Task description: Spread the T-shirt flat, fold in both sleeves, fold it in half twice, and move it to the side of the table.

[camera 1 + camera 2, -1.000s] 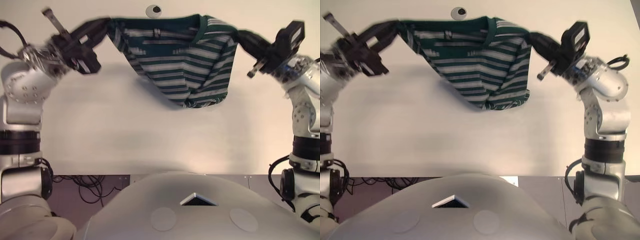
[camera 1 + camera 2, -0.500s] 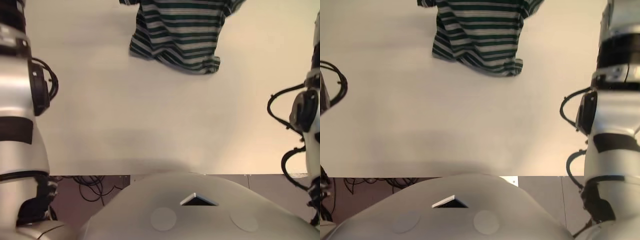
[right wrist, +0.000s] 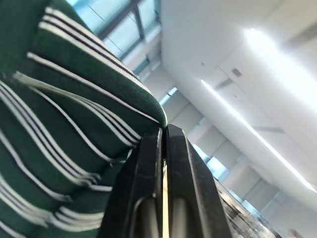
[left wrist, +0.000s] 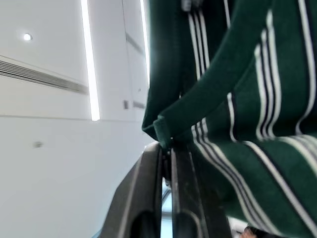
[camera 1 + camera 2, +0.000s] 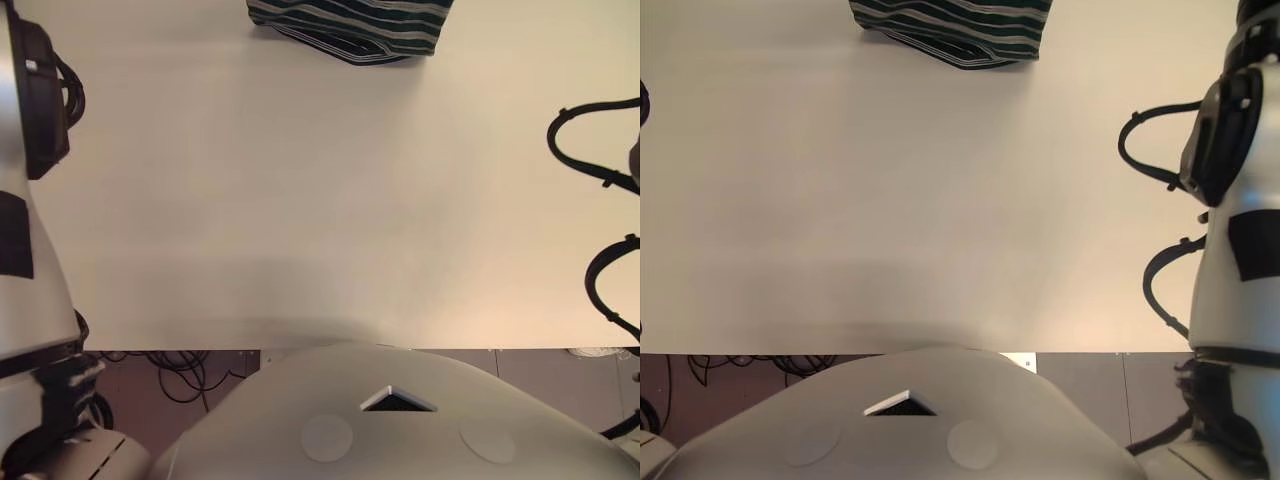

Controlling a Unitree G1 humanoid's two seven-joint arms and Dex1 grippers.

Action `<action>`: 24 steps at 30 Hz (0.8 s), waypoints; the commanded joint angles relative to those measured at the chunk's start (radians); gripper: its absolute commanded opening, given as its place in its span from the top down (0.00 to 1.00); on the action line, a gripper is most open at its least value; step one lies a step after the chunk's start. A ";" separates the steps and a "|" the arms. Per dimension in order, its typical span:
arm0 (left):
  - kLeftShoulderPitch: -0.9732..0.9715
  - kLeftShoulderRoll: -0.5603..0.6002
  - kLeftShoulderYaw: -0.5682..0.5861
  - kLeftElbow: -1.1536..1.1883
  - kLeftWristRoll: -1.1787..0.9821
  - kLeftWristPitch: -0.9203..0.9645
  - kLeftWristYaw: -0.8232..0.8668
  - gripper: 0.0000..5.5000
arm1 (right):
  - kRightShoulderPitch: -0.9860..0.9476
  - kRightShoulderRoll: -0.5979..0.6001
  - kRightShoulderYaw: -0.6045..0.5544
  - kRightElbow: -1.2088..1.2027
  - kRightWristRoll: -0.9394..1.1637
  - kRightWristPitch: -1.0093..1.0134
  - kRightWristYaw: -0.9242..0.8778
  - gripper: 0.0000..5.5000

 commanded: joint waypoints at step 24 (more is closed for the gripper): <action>1.547 0.527 -0.068 -1.470 -0.855 0.266 -1.107 1.00 | 1.578 -0.266 0.118 -1.245 0.360 0.316 0.882 0.99</action>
